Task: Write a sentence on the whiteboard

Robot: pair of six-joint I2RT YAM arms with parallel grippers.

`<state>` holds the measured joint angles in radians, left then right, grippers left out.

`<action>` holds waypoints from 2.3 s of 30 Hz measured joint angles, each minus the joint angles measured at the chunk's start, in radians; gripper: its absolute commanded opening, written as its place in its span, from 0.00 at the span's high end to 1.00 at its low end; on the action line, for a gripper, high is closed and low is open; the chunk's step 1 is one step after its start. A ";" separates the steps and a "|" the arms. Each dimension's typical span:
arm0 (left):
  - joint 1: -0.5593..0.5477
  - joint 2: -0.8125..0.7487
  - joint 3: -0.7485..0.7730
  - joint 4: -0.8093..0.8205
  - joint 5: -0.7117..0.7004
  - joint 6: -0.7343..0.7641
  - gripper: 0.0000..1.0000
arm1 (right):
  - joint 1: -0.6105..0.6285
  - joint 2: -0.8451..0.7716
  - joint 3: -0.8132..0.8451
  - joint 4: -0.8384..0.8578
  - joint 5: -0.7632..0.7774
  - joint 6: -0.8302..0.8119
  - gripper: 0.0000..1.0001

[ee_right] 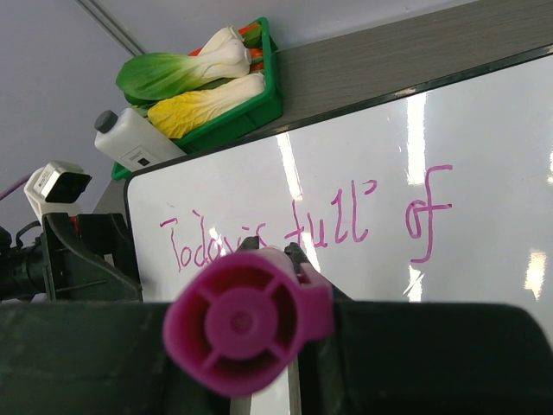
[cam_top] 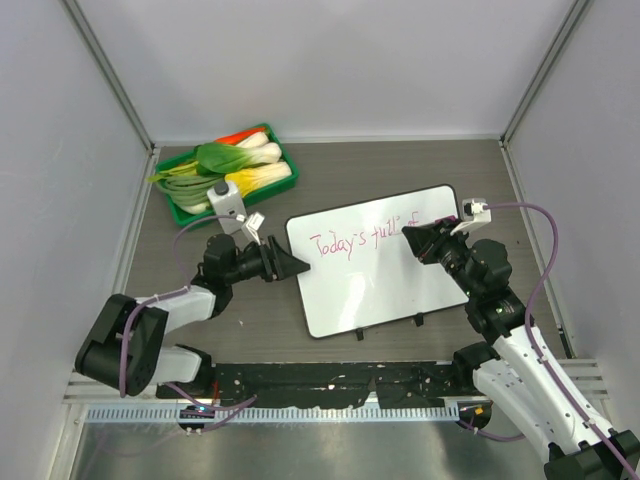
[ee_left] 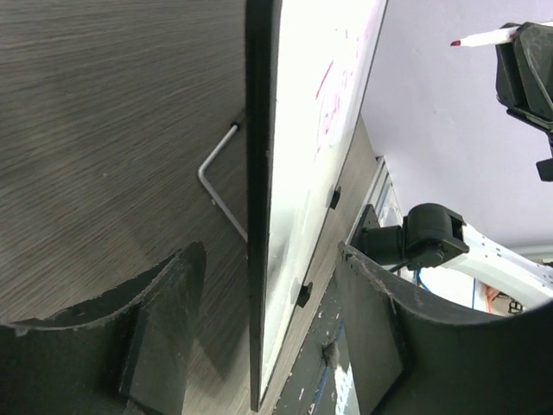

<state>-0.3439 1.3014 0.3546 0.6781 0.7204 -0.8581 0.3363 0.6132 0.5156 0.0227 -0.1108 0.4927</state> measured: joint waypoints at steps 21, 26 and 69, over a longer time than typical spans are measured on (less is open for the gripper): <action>-0.047 0.161 -0.010 0.246 0.015 -0.051 0.61 | 0.000 0.016 -0.005 -0.005 0.016 -0.017 0.99; -0.050 0.168 -0.003 0.250 0.026 -0.050 0.71 | 0.000 0.040 0.005 -0.003 0.015 -0.021 0.99; -0.046 0.209 0.264 -0.134 0.145 0.142 1.00 | 0.000 0.068 0.014 -0.009 0.011 -0.046 0.99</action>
<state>-0.3901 1.5105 0.6182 0.5442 0.8658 -0.7162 0.3363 0.6815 0.5297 0.0139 -0.0998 0.4469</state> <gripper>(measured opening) 0.132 0.199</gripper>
